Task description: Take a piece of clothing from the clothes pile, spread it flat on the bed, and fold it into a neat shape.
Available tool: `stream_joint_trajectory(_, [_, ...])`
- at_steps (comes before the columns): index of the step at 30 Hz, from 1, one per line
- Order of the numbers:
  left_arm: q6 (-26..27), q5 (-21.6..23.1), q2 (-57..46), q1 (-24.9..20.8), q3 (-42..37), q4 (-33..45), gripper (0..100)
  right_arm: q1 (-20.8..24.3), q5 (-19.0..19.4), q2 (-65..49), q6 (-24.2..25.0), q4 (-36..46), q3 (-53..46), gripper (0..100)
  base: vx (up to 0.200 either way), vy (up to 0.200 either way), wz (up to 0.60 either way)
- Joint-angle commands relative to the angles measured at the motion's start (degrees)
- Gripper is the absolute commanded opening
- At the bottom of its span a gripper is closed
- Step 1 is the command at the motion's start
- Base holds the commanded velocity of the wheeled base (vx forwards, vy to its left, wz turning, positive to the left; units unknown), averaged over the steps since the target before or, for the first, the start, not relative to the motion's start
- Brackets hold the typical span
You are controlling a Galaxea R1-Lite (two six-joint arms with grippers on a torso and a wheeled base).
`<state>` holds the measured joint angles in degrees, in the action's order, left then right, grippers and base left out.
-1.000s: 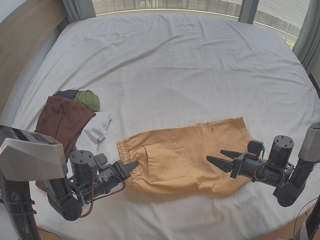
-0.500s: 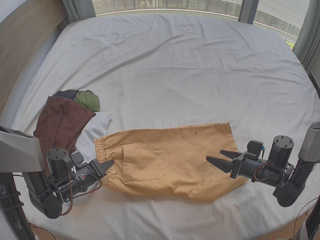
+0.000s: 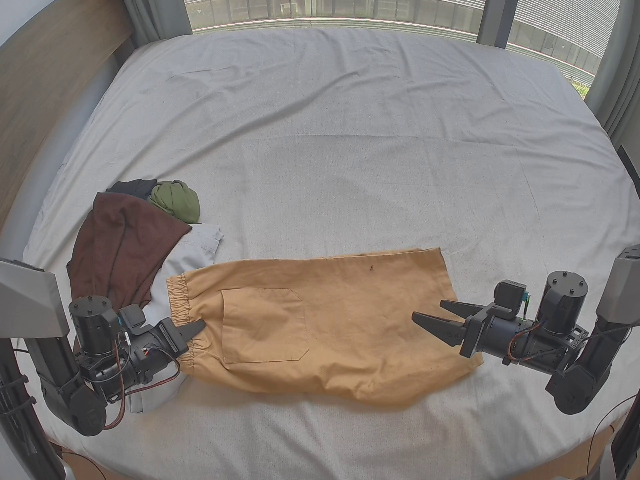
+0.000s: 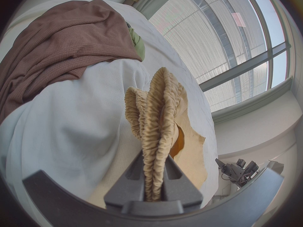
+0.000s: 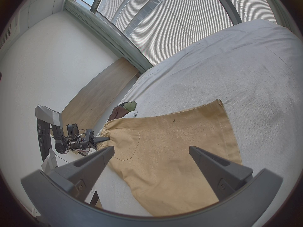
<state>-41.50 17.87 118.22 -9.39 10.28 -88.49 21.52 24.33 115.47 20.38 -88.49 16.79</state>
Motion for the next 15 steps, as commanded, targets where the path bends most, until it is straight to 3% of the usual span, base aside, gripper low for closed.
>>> stream_joint_trajectory(1, [0.72,0.5,-1.15,0.51,-0.35,-0.01,0,0.02,0.01,0.02,0.01,-0.01,0.0,100,0.0,0.0,0.0])
stream_joint_trajectory(4, [0.1,0.59,-3.53,-0.19,-0.17,-0.01,0,0.02,0.01,-0.16,0.01,-0.01,0.18,100,0.0,0.0,0.0])
stream_joint_trajectory(15, [-0.08,-0.21,-7.22,-10.3,2.47,0.07,0,-0.25,0.19,-2.44,0.18,-0.01,0.35,100,0.0,0.0,0.0])
